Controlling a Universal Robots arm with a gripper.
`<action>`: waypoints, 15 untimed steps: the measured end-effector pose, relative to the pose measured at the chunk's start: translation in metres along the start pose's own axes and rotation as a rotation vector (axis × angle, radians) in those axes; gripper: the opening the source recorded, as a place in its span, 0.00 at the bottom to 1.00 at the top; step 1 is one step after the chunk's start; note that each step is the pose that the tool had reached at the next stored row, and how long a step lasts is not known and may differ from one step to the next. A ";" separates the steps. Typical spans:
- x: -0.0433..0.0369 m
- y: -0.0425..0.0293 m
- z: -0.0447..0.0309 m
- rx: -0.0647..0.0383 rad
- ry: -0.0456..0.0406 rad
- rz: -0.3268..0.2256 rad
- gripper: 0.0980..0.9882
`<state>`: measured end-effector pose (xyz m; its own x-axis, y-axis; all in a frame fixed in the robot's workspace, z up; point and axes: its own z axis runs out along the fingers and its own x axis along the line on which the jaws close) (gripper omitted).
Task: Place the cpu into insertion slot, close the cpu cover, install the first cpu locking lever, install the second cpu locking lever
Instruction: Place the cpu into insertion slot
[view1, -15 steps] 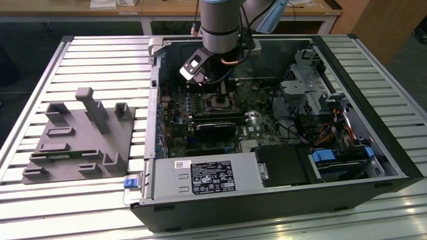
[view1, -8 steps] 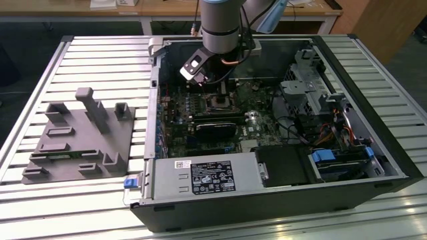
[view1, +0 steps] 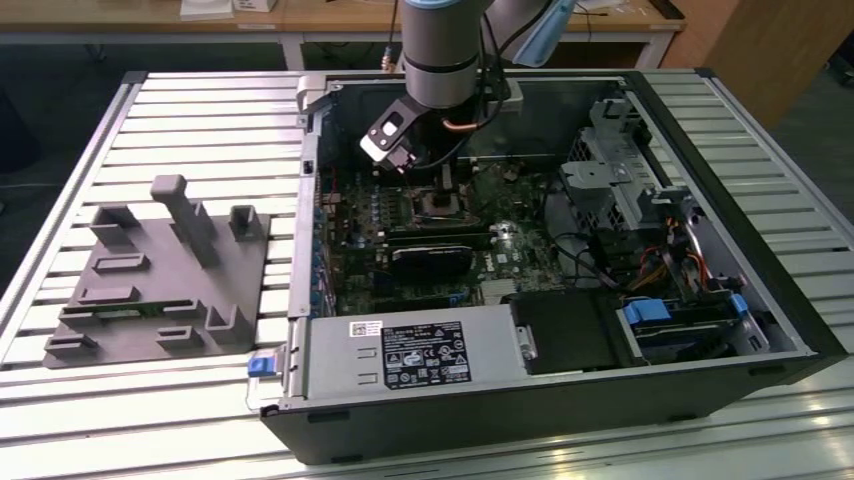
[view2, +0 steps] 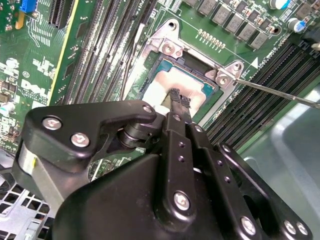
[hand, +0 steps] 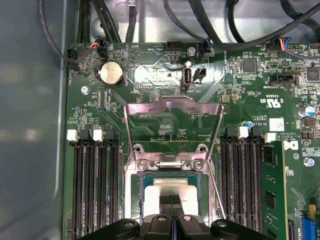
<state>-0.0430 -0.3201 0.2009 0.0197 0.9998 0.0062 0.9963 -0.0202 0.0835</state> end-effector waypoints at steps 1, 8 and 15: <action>0.0000 0.0000 0.0001 0.000 0.0001 0.000 0.01; 0.0000 -0.0001 0.0009 0.000 0.0000 0.000 0.01; 0.0000 -0.0002 0.0018 0.000 -0.0002 0.000 0.01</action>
<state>-0.0430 -0.3201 0.1991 0.0197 0.9998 0.0060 0.9963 -0.0201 0.0834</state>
